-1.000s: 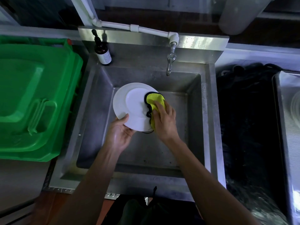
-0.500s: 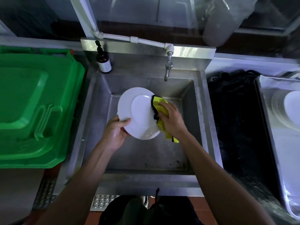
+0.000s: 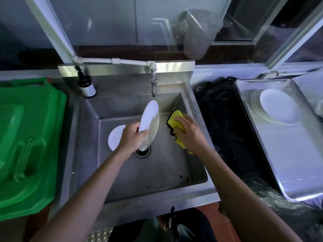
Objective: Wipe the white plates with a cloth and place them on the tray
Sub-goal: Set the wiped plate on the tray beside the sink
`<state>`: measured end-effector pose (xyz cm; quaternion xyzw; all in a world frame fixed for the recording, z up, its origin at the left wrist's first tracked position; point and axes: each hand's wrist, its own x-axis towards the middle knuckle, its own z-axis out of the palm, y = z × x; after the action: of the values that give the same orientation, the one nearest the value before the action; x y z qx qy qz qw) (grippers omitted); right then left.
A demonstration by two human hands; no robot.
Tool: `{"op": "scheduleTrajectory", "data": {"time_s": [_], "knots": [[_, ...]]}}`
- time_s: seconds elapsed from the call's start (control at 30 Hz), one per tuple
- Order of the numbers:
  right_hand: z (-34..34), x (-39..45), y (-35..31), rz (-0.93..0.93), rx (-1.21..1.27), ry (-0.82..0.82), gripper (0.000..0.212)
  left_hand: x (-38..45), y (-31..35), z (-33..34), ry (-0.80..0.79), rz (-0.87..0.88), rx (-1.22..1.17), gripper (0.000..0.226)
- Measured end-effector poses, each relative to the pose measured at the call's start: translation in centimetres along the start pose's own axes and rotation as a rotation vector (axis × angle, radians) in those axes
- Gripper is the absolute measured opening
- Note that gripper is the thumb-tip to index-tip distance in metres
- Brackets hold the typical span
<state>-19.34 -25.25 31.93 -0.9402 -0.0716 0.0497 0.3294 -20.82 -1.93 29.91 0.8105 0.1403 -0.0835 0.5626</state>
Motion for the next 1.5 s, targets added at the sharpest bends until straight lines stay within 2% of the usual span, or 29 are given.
{"op": "scheduleTrajectory", "data": {"time_s": [0.17, 0.43, 0.57, 0.67, 1.0, 1.13, 1.27, 1.37, 1.5], "knots": [[-3.8, -1.5, 1.8, 0.001, 0.01, 0.103, 0.037, 1.1, 2.8, 3.8, -0.089, 0.14, 0.13, 0.013], [-10.8, -3.2, 8.9, 0.084, 0.032, 0.247, 0.041, 2.7, 8.5, 12.1, -0.137, 0.443, 0.421, 0.042], [-14.8, -4.0, 13.6, 0.14, 0.037, 0.279, 0.043, 3.0, 13.0, 16.9, -0.142, 0.68, 0.617, 0.02], [-17.9, -4.7, 17.2, 0.166, 0.06, 0.321, 0.043, 3.4, 16.6, 20.9, -0.173, 0.802, 0.712, 0.042], [-27.2, -8.0, 28.0, 0.237, 0.143, 0.4, 0.035, 5.0, 24.8, 36.5, -0.163, 1.096, 0.884, 0.071], [-29.2, -9.1, 31.3, 0.29, 0.195, 0.408, 0.036, 5.4, 26.7, 42.3, -0.235, 1.095, 0.936, 0.073], [-30.3, -9.7, 33.7, 0.292, 0.193, 0.419, 0.034, 5.3, 27.5, 46.9, -0.261, 1.08, 0.949, 0.066], [-30.9, -9.9, 34.8, 0.31, 0.179, 0.416, 0.034, 5.0, 27.4, 49.2, -0.274, 1.112, 0.945, 0.062], [-31.3, -9.8, 36.0, 0.325, 0.15, 0.404, 0.034, 5.8, 26.4, 51.0, -0.295, 1.045, 1.039, 0.059]]}}
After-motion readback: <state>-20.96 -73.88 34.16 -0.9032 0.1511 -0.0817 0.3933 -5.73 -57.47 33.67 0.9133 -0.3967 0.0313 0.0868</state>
